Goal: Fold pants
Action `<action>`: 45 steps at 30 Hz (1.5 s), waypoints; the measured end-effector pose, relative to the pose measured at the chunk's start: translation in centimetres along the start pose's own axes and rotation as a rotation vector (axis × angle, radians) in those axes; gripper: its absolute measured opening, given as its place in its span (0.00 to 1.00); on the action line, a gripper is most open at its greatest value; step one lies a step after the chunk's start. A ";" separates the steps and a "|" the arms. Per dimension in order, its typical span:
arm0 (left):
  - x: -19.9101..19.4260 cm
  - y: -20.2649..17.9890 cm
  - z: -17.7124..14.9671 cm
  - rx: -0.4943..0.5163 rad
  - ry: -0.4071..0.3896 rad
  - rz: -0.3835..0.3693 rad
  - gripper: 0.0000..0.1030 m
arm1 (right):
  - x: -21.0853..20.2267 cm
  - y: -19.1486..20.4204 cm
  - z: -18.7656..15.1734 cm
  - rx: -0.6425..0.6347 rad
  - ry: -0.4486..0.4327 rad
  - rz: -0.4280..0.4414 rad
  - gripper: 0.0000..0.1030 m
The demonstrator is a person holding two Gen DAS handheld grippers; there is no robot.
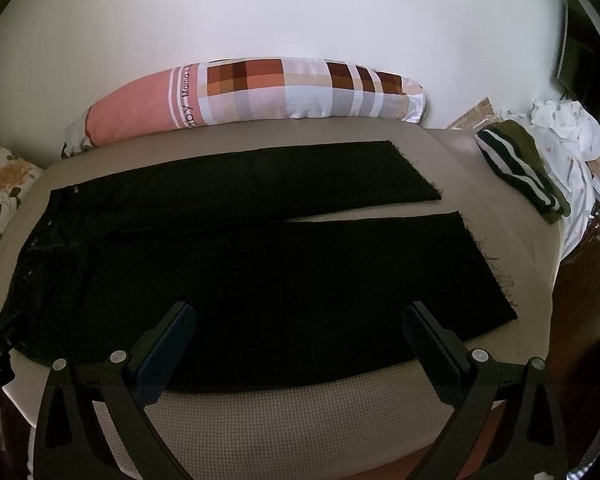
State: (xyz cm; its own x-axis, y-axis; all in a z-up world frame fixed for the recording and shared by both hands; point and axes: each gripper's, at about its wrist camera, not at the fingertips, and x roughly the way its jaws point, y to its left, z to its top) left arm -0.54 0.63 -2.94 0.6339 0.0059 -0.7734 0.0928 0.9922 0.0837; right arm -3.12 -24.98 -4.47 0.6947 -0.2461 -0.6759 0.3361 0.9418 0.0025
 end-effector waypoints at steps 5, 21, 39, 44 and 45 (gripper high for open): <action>0.0 0.1 0.0 -0.002 -0.003 -0.002 0.98 | 0.0 0.0 0.0 -0.001 0.000 0.001 1.00; 0.2 0.8 1.0 -0.013 -0.002 -0.011 0.98 | 0.6 -0.5 0.9 0.033 0.007 0.018 1.00; 9.0 16.0 11.2 -0.252 -0.013 -0.211 0.91 | 4.4 -3.5 6.6 0.269 0.012 0.294 1.00; 14.7 21.0 14.1 -0.354 0.049 -0.293 0.69 | 6.6 -1.7 8.7 0.291 0.026 0.338 1.00; 15.8 21.7 14.5 -0.365 0.063 -0.310 0.63 | 7.0 -1.3 9.1 0.292 0.032 0.341 1.00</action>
State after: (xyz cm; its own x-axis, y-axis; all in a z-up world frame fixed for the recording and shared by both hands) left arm 22.68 20.47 -4.24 0.5700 -0.3006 -0.7647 -0.0130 0.9273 -0.3742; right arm 7.10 -30.00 -2.55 0.7787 0.0788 -0.6225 0.2600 0.8624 0.4343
